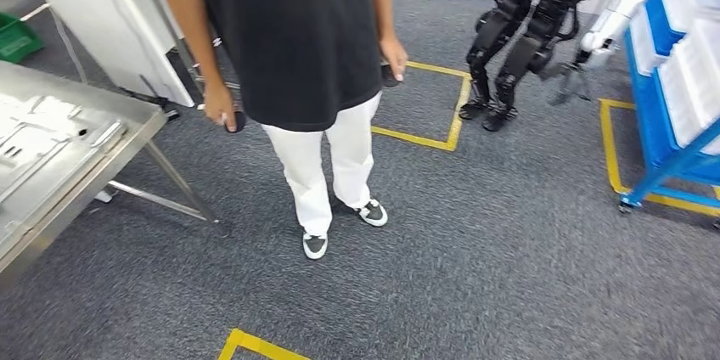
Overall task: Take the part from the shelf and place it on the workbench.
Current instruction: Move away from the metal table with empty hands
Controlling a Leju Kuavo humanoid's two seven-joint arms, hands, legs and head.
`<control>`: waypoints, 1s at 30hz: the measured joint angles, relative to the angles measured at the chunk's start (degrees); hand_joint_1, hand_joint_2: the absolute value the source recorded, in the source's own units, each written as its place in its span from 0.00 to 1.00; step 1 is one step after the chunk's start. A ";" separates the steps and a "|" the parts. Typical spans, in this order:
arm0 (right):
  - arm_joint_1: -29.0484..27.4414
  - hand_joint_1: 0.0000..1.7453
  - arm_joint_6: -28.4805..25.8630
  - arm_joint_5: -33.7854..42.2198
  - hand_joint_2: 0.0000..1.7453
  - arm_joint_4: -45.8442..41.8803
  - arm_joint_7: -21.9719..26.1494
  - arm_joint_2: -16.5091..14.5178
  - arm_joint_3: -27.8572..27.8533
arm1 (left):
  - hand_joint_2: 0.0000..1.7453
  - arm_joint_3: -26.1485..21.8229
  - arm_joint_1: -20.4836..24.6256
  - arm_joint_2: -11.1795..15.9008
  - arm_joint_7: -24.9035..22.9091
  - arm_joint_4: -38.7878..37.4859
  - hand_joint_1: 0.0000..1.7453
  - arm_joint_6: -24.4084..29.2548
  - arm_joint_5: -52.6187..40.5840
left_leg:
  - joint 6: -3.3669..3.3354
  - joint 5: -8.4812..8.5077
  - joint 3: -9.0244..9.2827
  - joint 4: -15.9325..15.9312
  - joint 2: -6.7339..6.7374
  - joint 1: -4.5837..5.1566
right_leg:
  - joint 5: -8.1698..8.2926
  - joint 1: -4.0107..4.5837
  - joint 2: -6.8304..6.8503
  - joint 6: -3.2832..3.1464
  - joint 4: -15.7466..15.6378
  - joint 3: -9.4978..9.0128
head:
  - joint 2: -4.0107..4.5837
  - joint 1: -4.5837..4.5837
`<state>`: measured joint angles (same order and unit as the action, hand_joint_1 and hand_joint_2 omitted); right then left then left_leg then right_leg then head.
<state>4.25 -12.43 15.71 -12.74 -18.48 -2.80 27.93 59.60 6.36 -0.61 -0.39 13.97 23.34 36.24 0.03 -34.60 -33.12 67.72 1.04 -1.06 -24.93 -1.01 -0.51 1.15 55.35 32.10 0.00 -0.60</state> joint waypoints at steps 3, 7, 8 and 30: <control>-0.07 0.00 -0.01 0.03 0.00 0.02 0.10 0.01 0.00 | 0.00 0.14 -0.30 -0.03 0.02 0.00 0.00 0.00 0.05 | -0.84 0.31 -2.12 3.57 -0.68 0.37 | 0.29 0.64 -2.58 -0.22 0.02 0.27 | 0.00 -0.11; -0.03 0.00 -0.01 0.01 0.00 0.02 0.29 -0.01 0.00 | 0.00 0.19 -0.22 -0.02 0.15 0.00 0.00 0.05 0.05 | -2.42 7.36 4.07 -11.06 -4.80 1.08 | 0.71 0.90 -5.45 0.29 0.08 0.36 | 0.00 -0.10; -0.03 0.00 -0.01 0.02 0.00 0.02 0.37 -0.01 0.00 | 0.00 0.20 -0.16 -0.03 0.18 0.00 0.00 0.06 0.05 | -2.59 7.74 4.49 -12.29 -5.38 1.24 | 0.85 0.87 -6.01 0.56 0.08 0.54 | 0.00 -0.09; 0.06 0.00 -0.40 0.44 0.00 0.32 1.11 0.29 0.00 | 0.00 0.28 0.00 -0.24 1.03 0.00 0.00 0.66 0.81 | -1.57 2.31 0.02 -2.40 0.06 1.51 | -0.05 0.74 0.57 -0.82 -1.61 -2.09 | 0.00 -0.04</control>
<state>4.31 -12.83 16.15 -12.41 -17.37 -2.51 27.93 59.88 6.35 -0.85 0.63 13.97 24.00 37.05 -1.55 -32.29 -33.10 65.32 1.10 0.45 -24.98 -0.27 0.06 0.33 53.75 30.01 0.00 -0.64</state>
